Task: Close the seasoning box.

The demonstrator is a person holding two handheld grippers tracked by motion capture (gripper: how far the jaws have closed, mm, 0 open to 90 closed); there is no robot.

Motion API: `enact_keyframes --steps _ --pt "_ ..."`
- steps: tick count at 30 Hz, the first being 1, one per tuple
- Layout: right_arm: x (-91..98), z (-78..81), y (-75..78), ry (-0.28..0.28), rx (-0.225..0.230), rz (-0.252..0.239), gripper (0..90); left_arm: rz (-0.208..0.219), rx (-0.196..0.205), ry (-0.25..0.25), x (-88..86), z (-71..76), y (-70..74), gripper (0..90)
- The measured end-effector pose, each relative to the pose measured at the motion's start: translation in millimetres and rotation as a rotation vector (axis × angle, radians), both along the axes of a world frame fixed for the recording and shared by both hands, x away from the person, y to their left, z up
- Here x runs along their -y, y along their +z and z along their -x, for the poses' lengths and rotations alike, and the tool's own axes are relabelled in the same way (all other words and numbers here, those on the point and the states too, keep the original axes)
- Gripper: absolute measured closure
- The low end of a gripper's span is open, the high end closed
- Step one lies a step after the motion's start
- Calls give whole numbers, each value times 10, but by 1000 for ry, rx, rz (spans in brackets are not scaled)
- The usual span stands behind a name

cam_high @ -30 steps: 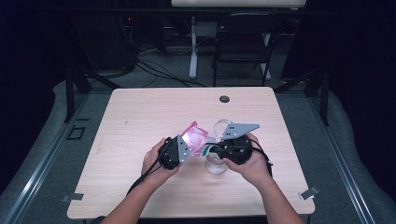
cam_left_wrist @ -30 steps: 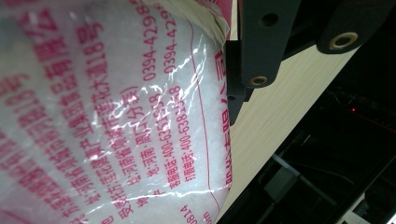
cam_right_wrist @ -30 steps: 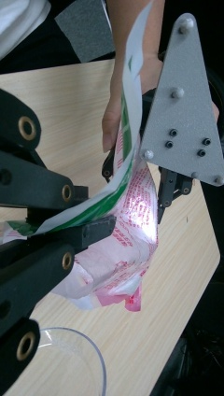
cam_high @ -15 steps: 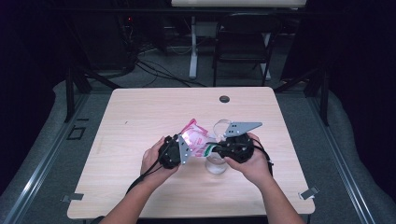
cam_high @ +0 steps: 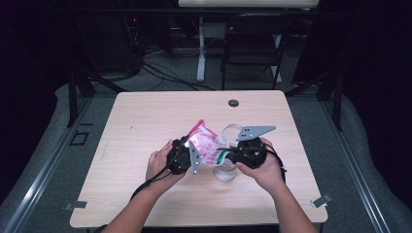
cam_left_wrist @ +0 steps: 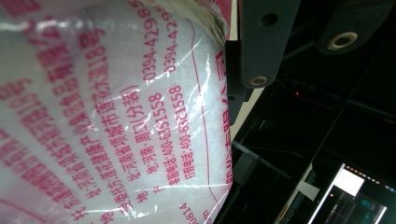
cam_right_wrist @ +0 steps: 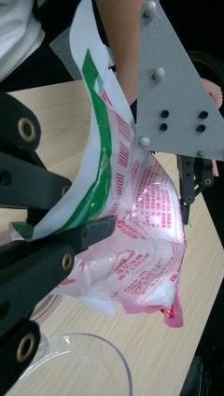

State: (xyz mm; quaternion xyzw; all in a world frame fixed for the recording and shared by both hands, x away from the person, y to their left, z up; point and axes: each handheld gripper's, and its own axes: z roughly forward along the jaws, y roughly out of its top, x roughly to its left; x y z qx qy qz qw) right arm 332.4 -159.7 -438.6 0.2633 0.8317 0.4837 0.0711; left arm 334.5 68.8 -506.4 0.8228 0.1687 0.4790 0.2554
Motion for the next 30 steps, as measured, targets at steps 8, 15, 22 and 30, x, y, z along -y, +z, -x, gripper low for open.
enact_keyframes --steps 8,15,22,30 --pt "4 -25 -53 -1 -14 13 900 -55 43 8 3 3 -9 598" --pt "13 -34 -78 -5 -18 16 900 -85 79 10 9 11 1 598" --pt "17 -35 -95 -8 -23 21 900 -129 98 16 6 26 24 598" --pt "21 -39 -102 -4 -27 24 900 -129 123 16 18 37 9 599"
